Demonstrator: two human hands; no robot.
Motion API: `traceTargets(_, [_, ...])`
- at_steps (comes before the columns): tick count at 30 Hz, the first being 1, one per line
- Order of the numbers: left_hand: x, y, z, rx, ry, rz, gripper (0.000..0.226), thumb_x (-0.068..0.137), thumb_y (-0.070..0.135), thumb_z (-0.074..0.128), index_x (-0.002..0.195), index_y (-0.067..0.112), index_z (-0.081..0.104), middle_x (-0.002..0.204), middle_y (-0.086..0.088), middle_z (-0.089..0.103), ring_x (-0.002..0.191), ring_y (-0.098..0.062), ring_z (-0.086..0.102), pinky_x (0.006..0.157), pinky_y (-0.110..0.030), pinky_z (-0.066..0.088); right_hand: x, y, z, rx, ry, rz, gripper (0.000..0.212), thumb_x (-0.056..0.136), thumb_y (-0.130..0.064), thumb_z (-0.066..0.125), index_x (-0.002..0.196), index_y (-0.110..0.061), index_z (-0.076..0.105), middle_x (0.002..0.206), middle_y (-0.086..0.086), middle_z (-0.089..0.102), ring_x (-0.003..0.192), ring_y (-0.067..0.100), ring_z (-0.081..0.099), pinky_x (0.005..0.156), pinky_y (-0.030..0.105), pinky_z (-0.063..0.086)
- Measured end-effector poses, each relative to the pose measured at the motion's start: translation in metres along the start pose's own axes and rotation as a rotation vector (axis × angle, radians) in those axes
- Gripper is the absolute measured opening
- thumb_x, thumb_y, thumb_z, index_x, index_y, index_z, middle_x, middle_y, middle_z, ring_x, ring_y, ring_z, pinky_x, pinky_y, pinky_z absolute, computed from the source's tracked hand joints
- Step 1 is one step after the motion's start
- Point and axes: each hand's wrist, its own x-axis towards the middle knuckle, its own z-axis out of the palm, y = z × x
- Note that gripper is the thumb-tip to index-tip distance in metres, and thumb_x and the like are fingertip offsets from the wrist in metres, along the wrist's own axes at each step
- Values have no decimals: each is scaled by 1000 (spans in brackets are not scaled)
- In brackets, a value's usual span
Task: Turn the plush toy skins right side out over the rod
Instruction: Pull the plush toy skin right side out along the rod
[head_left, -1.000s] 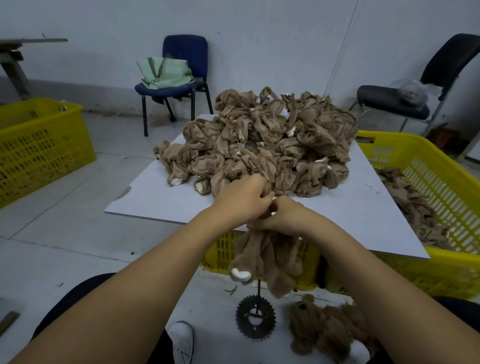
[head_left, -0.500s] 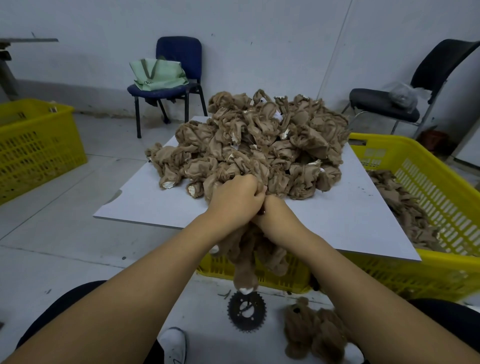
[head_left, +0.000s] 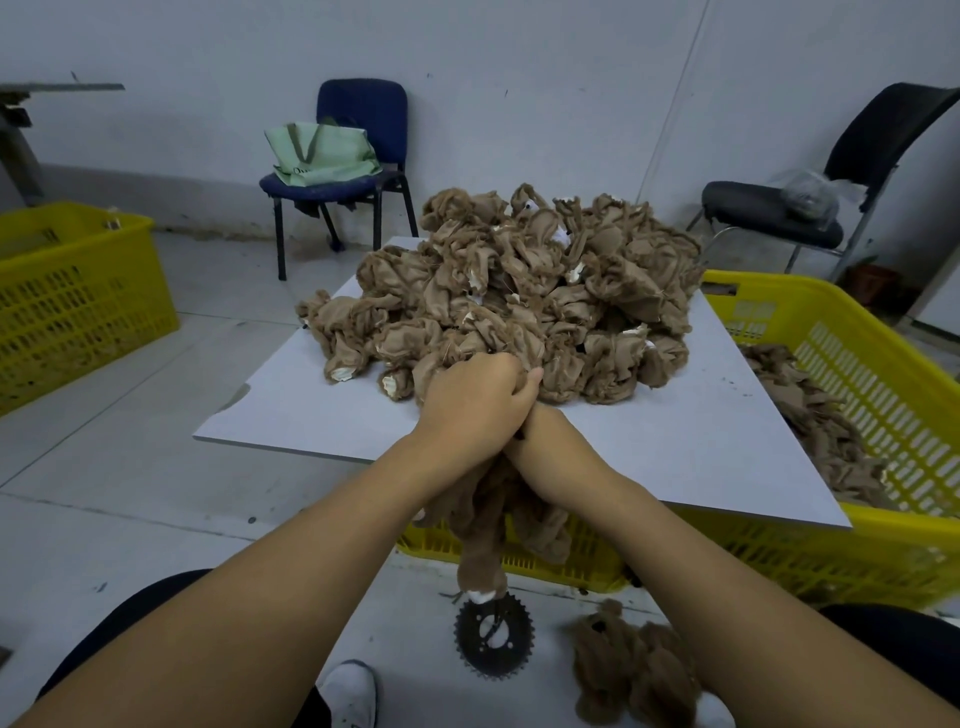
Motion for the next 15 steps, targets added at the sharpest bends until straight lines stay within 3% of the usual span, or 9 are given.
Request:
traceTargets(2, [1, 3, -1, -91, 99, 7, 55, 105, 36, 45, 56, 16, 32, 52, -1, 34, 47, -18, 34, 48, -33, 20, -1, -7, -7, -6, 83, -9, 10, 97, -17, 52, 94, -15, 61, 82, 3, 62, 76, 24, 60, 58, 35, 42])
traceTargets(5, [2, 8, -2, -157, 187, 5, 55, 107, 39, 39, 57, 19, 32, 53, 1, 36, 48, -15, 35, 48, -34, 20, 0, -18, -13, -144, 128, -46, 14, 96, -12, 51, 84, -20, 53, 68, -9, 48, 68, 19, 54, 58, 34, 38])
traceTargets(11, [5, 6, -1, -130, 215, -53, 57, 108, 40, 32, 56, 17, 36, 54, 1, 40, 50, -16, 40, 50, -35, 25, 4, -21, -6, -155, 112, 1, 15, 97, -12, 51, 83, -16, 56, 72, -3, 51, 74, 24, 58, 64, 40, 47])
traceTargets(15, [7, -3, 4, 28, 108, -101, 55, 109, 40, 27, 65, 14, 45, 64, -3, 49, 62, -25, 52, 60, -36, 35, -1, -12, 9, -98, 46, 45, 26, 100, -19, 49, 75, -24, 44, 70, -10, 46, 63, 11, 45, 56, 28, 31])
